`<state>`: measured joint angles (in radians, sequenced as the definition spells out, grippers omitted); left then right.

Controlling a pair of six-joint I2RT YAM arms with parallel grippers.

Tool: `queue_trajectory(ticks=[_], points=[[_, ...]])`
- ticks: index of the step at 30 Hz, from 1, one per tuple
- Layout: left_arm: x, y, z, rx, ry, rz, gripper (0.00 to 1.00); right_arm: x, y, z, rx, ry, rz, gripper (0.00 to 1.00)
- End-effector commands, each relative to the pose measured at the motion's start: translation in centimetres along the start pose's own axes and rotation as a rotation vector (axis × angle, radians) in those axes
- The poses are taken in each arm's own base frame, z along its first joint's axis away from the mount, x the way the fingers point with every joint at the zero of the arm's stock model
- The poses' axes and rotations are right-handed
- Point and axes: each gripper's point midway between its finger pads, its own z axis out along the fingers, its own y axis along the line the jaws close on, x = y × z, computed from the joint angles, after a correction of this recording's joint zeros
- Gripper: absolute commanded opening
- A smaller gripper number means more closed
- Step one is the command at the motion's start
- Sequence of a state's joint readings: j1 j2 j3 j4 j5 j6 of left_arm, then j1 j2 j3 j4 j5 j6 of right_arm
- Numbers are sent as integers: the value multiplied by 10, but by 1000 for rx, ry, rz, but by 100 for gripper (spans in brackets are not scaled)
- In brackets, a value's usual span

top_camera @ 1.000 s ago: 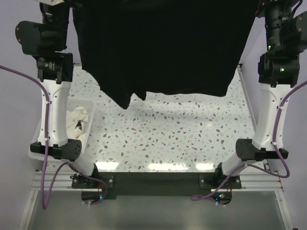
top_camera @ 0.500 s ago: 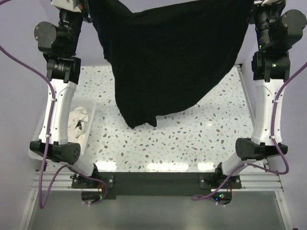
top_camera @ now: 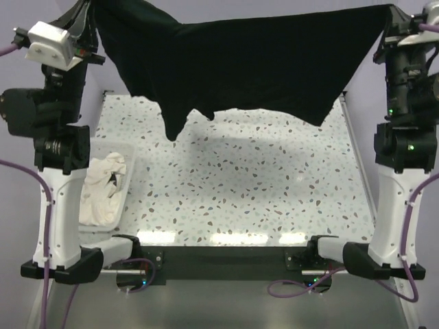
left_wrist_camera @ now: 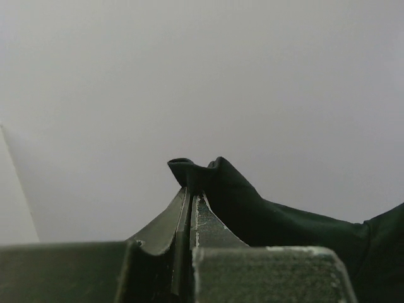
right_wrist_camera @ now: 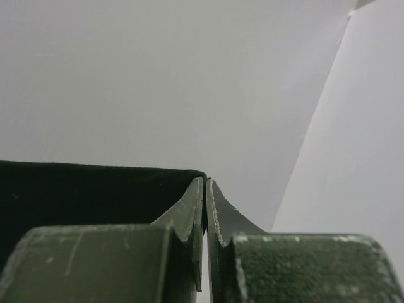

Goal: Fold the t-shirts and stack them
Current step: Flatten the tshirt out

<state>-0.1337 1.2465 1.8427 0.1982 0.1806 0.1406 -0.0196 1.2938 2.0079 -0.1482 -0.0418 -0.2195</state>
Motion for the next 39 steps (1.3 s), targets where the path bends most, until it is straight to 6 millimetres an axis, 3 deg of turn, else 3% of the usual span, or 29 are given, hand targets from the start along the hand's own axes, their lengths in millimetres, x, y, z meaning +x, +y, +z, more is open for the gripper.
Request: queue_trajectory(ticks=[1, 5, 6, 9, 13, 16, 19, 21, 22, 23, 24, 25, 26, 28, 29, 31, 32, 34, 35, 36, 37, 38, 39], points=[[-57, 3, -24, 7, -111, 34, 0, -71, -27, -41, 104, -186, -57, 0], [-84, 10, -51, -36, -123, 59, 0, -89, -34, -77, 139, -217, -83, 0], [-99, 12, -62, -43, -141, 68, 0, -93, -36, -84, 145, -223, -96, 0], [-119, 15, -76, -54, -150, 86, 0, -107, -41, -101, 163, -250, -124, 0], [-120, 16, -78, -44, -99, 122, 0, -105, -42, -95, 167, -235, -160, 0], [-97, 14, -75, -28, -25, 144, 0, -82, -36, -75, 136, -178, -167, 0], [-49, 2, -68, 29, 90, 126, 0, -45, -23, -55, 86, -112, -175, 0], [-11, -9, -67, 75, 166, 106, 0, -1, -14, -46, 56, -24, -176, 0], [22, -21, -71, 113, 228, 78, 0, 16, -6, -43, 24, 4, -176, 0], [42, -28, -73, 141, 269, 62, 0, 52, 10, -40, -46, 63, -171, 0], [61, -35, -76, 165, 301, 49, 0, 72, 19, -41, -80, 103, -169, 0], [98, -47, -86, 191, 372, 5, 0, 94, 27, -41, -112, 144, -164, 0], [119, -53, -88, 202, 406, -18, 0, 133, 40, -46, -165, 216, -158, 0], [172, -72, -103, 242, 517, -72, 0, 174, 51, -52, -198, 295, -157, 0], [201, -83, -107, 262, 569, -96, 0, 215, 59, -59, -224, 376, -167, 0], [251, -99, -124, 294, 662, -124, 0, 254, 68, -65, -258, 444, -182, 0], [283, -108, -129, 302, 711, -142, 0, 294, 76, -74, -282, 523, -180, 0], [322, -113, -134, 294, 754, -141, 0, 337, 88, -84, -332, 604, -177, 0], [361, -120, -140, 289, 815, -158, 0, 351, 91, -79, -332, 607, -179, 0], [382, -123, -143, 288, 850, -166, 0, 386, 97, -82, -344, 672, -175, 0], [395, -123, -135, 288, 861, -158, 0, 404, 100, -80, -348, 699, -177, 0], [440, -134, -148, 296, 944, -177, 0, 419, 100, -75, -341, 708, -182, 0], [458, -137, -149, 296, 970, -181, 0, 460, 108, -81, -357, 783, -177, 0]])
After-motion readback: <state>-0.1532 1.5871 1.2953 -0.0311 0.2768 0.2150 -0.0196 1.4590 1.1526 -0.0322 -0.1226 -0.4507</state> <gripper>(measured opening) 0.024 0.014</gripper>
